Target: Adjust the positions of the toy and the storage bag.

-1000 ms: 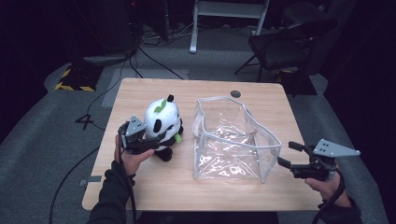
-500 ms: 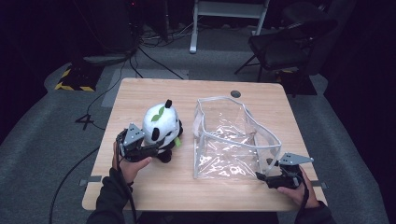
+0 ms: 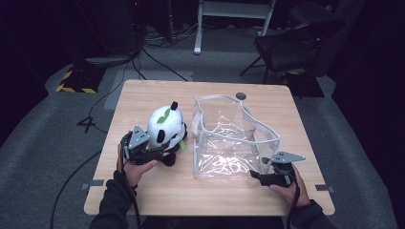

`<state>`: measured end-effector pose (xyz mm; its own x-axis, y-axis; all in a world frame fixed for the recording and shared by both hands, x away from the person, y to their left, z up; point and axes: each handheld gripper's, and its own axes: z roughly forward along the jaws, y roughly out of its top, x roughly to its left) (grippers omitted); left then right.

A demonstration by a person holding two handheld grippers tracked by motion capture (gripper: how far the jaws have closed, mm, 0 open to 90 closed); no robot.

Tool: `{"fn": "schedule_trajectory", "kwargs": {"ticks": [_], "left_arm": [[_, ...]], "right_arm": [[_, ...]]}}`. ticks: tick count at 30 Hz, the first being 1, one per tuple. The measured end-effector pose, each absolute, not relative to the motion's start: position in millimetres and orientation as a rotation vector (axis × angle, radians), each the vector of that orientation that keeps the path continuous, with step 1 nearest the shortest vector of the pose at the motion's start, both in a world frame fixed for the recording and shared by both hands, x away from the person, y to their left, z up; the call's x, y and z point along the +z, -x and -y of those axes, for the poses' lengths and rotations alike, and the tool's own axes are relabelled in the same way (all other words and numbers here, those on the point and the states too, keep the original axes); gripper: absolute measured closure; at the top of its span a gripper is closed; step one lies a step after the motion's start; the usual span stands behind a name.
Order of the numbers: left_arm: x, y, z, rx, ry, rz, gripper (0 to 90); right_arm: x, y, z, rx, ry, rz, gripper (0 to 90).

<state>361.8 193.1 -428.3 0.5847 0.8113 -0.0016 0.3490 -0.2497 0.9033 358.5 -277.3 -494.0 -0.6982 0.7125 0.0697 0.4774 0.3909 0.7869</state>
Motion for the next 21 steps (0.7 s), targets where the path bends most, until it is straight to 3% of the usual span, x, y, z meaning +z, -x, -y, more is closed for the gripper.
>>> {"fn": "schedule_trajectory", "kwargs": {"ticks": [8, 14, 16, 21], "left_arm": [[-432, -361, -193, 0.615, -1.844, -0.920, 30.9], [-433, -361, -191, 0.623, -1.851, -0.911, 31.9], [-433, -361, -191, 0.623, -1.850, -0.910, 31.9], [-435, -360, -192, 0.621, -1.847, -0.905, 31.9]], "right_arm": [[-493, -364, 271, 1.163, -1.002, -2.402, 21.8], [-494, -362, 310, 1.108, -1.024, -2.380, 21.9], [-493, -364, 323, 1.106, -1.061, -2.358, 16.9], [-492, -371, 337, 1.079, -1.093, -2.316, 20.6]]}}
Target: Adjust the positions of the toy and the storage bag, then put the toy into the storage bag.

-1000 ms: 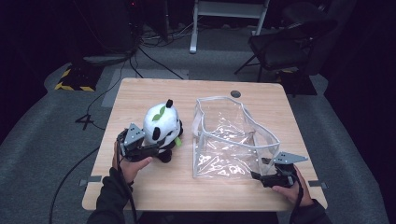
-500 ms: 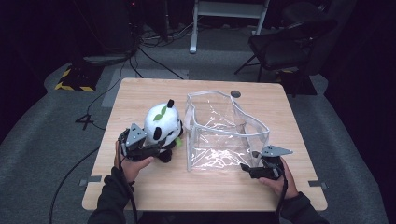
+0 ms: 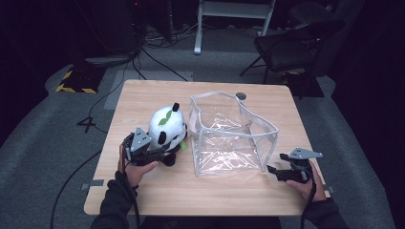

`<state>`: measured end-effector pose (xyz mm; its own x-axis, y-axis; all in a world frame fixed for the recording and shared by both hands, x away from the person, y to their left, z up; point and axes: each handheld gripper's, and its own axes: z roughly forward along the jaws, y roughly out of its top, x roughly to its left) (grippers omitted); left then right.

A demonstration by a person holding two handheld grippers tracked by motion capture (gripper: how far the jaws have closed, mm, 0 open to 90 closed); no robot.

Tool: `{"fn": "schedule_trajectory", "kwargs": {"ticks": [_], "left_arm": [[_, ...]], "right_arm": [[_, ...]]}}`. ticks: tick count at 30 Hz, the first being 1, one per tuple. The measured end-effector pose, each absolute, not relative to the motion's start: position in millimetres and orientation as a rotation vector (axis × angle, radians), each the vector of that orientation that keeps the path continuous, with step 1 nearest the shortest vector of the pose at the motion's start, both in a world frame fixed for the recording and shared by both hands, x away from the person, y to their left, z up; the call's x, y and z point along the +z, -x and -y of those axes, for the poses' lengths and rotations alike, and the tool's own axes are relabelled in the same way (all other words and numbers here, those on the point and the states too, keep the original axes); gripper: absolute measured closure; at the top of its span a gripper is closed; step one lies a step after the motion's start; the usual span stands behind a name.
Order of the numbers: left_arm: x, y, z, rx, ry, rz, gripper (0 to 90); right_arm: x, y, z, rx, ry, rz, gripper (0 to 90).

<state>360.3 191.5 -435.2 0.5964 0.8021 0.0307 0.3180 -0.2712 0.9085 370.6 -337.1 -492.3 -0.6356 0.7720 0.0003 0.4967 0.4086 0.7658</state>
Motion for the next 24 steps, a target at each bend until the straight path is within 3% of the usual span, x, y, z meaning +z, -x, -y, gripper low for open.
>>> {"fn": "schedule_trajectory", "kwargs": {"ticks": [16, 24], "left_arm": [[-437, -358, -193, 0.626, -1.842, -0.904, 32.8], [-435, -353, -185, 0.687, -1.804, -0.934, 40.6]], "right_arm": [[-503, -380, 359, 1.031, -1.200, -2.297, 22.8], [-505, -379, 356, 1.022, -1.185, -2.284, 20.0]]}}
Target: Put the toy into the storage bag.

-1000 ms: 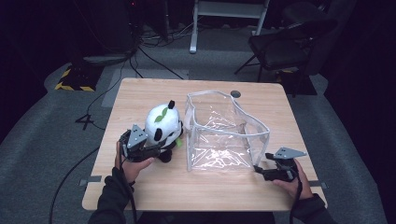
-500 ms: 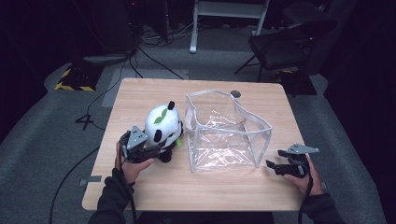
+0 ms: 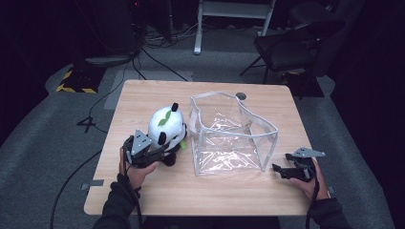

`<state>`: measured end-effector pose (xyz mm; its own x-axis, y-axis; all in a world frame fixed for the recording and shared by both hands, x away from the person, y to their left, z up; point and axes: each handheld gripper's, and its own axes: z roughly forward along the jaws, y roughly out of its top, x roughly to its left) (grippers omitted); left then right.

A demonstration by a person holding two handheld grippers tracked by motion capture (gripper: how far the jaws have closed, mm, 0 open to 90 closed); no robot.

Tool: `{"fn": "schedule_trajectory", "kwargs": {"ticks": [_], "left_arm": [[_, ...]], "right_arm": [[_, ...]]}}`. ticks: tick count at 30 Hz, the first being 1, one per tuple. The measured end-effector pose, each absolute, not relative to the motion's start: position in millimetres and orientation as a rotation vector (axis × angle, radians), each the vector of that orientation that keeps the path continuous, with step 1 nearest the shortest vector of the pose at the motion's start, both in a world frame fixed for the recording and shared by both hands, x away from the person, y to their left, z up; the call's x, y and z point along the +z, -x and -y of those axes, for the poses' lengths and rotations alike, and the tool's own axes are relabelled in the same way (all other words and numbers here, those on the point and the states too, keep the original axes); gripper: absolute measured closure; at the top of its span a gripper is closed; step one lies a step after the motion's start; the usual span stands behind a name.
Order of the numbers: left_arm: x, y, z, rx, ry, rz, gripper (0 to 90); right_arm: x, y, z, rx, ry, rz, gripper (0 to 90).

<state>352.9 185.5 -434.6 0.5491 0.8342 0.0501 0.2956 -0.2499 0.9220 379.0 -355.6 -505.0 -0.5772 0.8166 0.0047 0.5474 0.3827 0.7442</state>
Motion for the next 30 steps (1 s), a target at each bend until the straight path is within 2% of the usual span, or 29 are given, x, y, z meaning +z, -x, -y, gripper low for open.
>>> {"fn": "schedule_trajectory", "kwargs": {"ticks": [13, 23, 30], "left_arm": [[-417, -349, -181, 0.722, -1.792, -0.887, 44.2], [-392, -349, -185, 0.743, -1.728, -0.874, 44.1], [-361, -356, -186, 0.776, -1.668, -0.842, 44.0]], "right_arm": [[-505, -378, 357, 1.035, -1.195, -2.278, 20.0], [-505, -377, 356, 1.017, -1.187, -2.278, 20.0], [-505, -377, 356, 1.015, -1.189, -2.277, 20.0]]}}
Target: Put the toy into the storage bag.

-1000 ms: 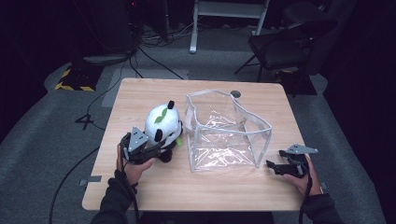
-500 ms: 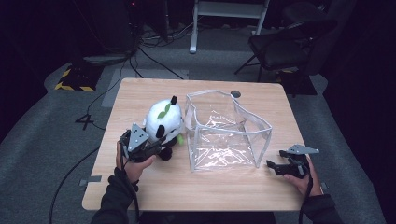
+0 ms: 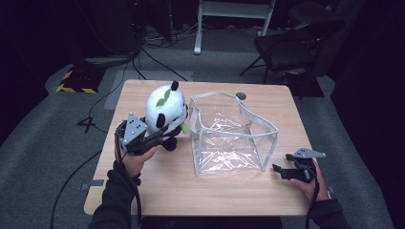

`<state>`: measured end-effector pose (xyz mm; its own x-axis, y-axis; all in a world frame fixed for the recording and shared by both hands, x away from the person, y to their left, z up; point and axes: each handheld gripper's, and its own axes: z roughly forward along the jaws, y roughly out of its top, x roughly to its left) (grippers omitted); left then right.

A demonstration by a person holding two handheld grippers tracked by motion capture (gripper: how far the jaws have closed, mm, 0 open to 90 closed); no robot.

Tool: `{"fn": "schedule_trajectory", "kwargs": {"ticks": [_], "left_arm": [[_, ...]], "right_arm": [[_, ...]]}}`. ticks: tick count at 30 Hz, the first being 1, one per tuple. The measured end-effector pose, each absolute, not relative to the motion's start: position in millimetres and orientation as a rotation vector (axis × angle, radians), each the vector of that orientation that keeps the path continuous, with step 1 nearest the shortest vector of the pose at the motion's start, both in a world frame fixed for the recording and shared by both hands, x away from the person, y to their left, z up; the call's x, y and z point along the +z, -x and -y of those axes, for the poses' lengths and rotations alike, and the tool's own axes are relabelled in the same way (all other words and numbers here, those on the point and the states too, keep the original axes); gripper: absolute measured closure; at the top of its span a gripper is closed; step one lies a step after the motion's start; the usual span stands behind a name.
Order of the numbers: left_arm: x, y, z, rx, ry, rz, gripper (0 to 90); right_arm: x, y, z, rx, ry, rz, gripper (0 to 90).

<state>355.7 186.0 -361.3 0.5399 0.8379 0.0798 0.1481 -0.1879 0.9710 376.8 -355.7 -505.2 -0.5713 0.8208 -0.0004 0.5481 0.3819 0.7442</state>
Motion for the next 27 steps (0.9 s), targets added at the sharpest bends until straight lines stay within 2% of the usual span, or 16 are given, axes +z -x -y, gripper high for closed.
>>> {"fn": "schedule_trajectory", "kwargs": {"ticks": [16, 27], "left_arm": [[-287, -364, -157, 0.818, -1.625, -0.705, 43.8], [-264, -367, -136, 0.800, -1.608, -0.633, 43.4]], "right_arm": [[-505, -377, 356, 1.015, -1.188, -2.276, 20.0], [-505, -377, 356, 1.014, -1.186, -2.276, 20.0]]}}
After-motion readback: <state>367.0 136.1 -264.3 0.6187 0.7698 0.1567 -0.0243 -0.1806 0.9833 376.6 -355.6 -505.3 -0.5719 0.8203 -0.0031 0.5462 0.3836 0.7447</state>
